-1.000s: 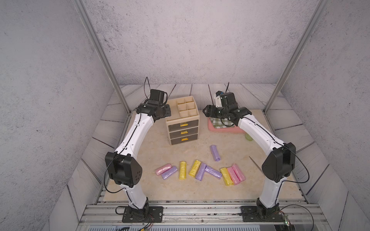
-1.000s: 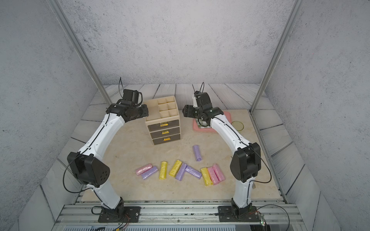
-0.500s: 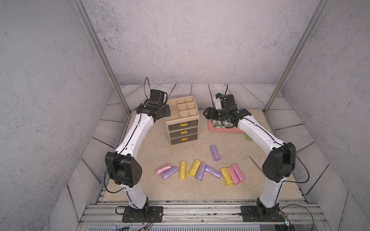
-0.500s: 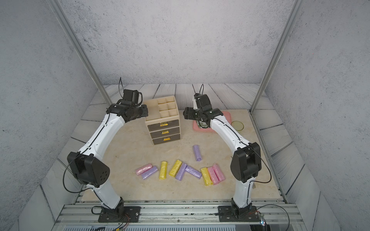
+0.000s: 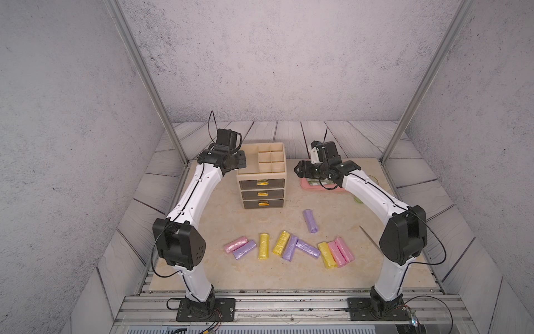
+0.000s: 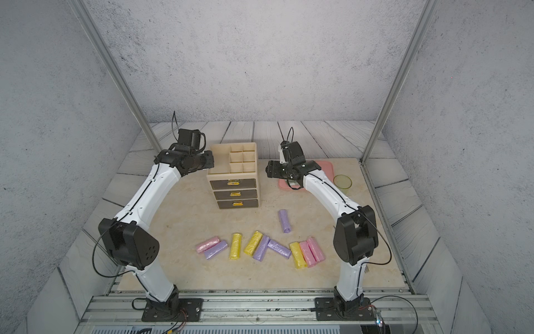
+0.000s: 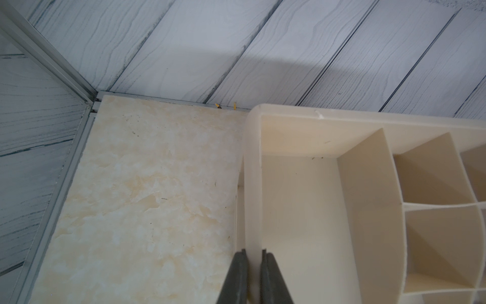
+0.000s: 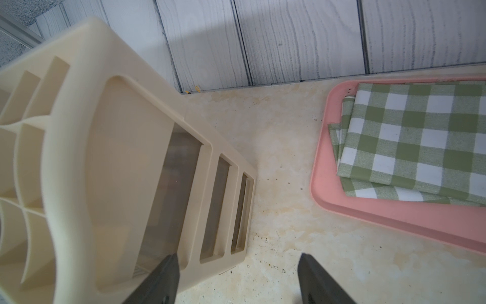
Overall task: Sort the rolls of trash bags by color and place them into the drawer
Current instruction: Adjust the storage box at the center of the board.
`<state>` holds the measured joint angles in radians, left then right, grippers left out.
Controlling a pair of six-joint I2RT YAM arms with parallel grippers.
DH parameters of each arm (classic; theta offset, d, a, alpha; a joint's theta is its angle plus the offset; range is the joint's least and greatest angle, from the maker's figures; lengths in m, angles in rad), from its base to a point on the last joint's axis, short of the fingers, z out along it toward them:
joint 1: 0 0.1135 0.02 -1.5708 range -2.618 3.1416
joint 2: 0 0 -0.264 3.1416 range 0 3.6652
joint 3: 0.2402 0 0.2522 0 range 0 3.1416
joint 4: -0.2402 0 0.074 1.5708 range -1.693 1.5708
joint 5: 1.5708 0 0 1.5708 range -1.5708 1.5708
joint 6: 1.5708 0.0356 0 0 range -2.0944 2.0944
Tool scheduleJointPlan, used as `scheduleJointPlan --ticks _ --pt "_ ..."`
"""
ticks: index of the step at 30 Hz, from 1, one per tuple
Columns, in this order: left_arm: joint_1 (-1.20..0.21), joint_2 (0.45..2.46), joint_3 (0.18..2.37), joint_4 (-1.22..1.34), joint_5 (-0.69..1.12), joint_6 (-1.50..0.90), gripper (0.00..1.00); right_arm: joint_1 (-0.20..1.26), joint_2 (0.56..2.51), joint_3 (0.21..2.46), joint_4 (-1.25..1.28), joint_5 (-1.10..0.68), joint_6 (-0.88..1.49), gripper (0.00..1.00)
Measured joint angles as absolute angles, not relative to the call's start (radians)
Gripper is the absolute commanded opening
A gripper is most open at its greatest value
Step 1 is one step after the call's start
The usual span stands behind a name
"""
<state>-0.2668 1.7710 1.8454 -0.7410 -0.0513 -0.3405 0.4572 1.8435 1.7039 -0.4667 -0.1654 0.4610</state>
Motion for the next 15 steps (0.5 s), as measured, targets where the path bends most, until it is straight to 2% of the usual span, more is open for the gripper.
scheduleJointPlan --ticks 15 --pt "-0.267 1.581 1.652 -0.764 0.001 -0.488 0.0 0.457 1.843 1.755 -0.481 -0.233 0.465 0.72"
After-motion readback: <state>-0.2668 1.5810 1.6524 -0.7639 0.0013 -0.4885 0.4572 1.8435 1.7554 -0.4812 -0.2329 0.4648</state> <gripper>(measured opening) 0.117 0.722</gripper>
